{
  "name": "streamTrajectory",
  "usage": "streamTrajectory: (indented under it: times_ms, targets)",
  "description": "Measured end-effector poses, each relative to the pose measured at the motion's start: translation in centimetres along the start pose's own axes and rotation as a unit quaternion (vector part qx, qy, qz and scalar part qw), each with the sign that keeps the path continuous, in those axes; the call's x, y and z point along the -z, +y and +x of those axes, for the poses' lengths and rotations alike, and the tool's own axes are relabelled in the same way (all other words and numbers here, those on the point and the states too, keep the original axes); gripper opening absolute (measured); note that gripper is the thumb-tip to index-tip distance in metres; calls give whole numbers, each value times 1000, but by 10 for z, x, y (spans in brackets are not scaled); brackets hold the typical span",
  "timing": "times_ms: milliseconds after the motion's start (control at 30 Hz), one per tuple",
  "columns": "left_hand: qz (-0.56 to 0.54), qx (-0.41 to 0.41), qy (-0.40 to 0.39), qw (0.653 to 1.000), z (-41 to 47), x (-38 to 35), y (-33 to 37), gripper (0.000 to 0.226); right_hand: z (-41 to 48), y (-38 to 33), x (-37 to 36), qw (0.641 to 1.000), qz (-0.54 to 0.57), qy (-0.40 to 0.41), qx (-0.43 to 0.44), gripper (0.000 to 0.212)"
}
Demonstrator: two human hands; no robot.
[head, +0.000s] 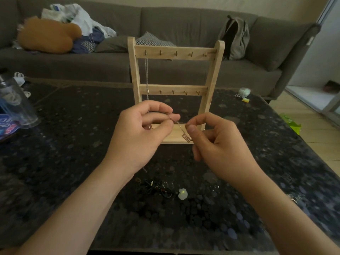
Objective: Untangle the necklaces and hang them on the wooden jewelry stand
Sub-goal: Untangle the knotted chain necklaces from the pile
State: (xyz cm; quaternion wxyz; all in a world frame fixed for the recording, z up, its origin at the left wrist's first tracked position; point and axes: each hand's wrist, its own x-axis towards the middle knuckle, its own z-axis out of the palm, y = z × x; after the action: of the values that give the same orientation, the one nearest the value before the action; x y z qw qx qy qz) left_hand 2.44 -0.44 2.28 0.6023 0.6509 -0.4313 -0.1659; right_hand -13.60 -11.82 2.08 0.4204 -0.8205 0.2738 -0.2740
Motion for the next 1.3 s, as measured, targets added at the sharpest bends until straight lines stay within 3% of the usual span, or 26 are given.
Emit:
streamTrajectory:
  times_ms: [167, 300, 833, 1000, 1200, 1300]
  targets:
    - [86, -75, 10, 993, -2, 2, -4, 30, -2, -6, -4, 986, 150, -22, -65, 13]
    - [116, -98, 5, 988, -3, 0, -5, 32, -2, -5, -5, 978, 186, -36, -88, 15]
    - [114, -99, 2, 988, -2, -1, -9, 30, -3, -8, -3, 986, 144, -13, -79, 17]
    - [112, -112, 11, 987, -3, -1, -8, 31, -2, -7, -2, 977, 177, -14, -116, 30]
    - [120, -123, 2, 985, -3, 0, -7, 29, -3, -10, 1, 979, 179, -35, -90, 11]
    - [120, -127, 1, 985, -2, 0, -8, 29, -4, -12, 2, 982, 167, -42, -78, 11]
